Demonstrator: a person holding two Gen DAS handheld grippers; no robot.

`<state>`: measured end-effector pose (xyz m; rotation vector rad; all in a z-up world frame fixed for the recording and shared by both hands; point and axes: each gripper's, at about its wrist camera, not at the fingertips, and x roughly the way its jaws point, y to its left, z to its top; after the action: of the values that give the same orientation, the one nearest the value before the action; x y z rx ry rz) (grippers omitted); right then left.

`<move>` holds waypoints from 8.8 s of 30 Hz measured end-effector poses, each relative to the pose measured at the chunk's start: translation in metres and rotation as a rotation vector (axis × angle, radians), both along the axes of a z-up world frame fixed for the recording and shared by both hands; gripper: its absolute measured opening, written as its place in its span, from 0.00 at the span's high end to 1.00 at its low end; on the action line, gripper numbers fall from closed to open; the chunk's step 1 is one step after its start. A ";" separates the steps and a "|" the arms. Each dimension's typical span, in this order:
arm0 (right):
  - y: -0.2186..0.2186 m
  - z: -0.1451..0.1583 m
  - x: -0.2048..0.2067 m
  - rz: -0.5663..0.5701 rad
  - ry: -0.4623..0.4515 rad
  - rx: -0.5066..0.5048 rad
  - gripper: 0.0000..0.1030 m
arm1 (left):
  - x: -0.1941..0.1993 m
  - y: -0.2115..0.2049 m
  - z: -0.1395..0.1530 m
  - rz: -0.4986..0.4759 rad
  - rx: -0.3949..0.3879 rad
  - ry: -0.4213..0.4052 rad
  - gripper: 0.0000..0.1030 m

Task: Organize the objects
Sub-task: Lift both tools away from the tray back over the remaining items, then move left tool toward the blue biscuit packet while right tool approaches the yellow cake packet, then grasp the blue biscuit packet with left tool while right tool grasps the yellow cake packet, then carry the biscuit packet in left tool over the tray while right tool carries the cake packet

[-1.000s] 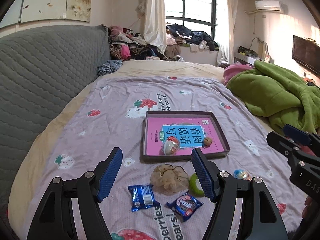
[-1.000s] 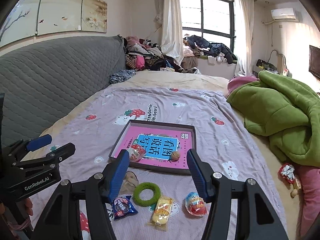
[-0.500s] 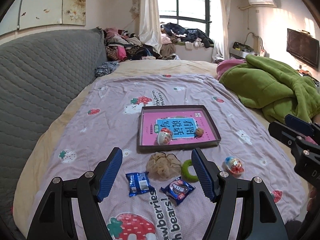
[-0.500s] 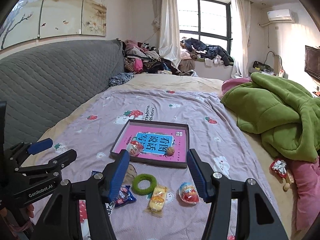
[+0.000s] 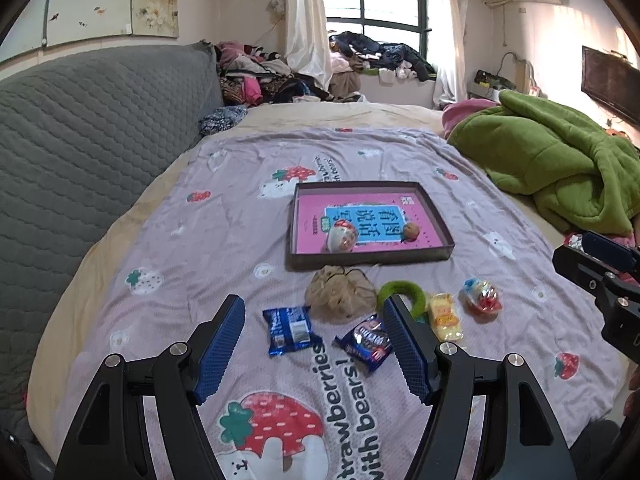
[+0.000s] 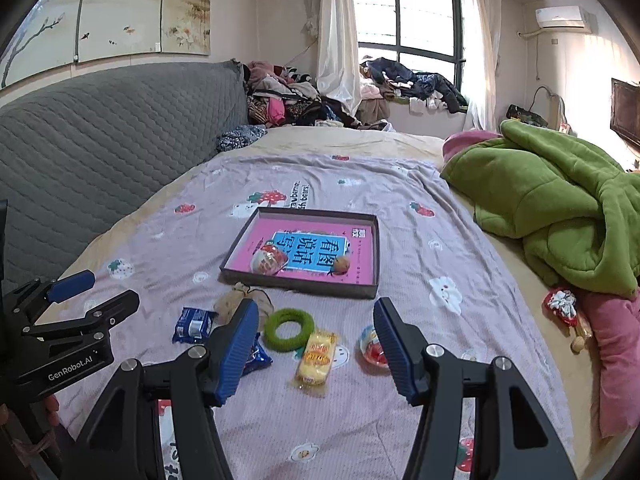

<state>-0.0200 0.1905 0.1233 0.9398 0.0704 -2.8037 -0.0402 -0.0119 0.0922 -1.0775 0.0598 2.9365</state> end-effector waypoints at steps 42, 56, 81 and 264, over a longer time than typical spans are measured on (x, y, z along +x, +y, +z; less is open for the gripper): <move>-0.025 -0.084 0.005 0.031 -0.174 0.091 0.42 | 0.014 -0.018 -0.073 0.009 0.018 -0.153 0.29; -0.023 -0.107 0.003 0.026 -0.222 0.089 0.42 | 0.010 -0.018 -0.099 -0.001 0.020 -0.215 0.29; -0.014 -0.143 -0.019 -0.023 -0.285 0.045 0.42 | -0.014 -0.027 -0.133 0.021 0.061 -0.274 0.29; -0.012 -0.051 0.012 0.002 0.020 -0.047 0.62 | 0.001 0.029 -0.022 -0.033 0.080 0.004 0.46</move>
<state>-0.0083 0.1783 0.0719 0.9002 0.0090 -2.8000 -0.0388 0.0172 0.0697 -1.0492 -0.0397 2.8850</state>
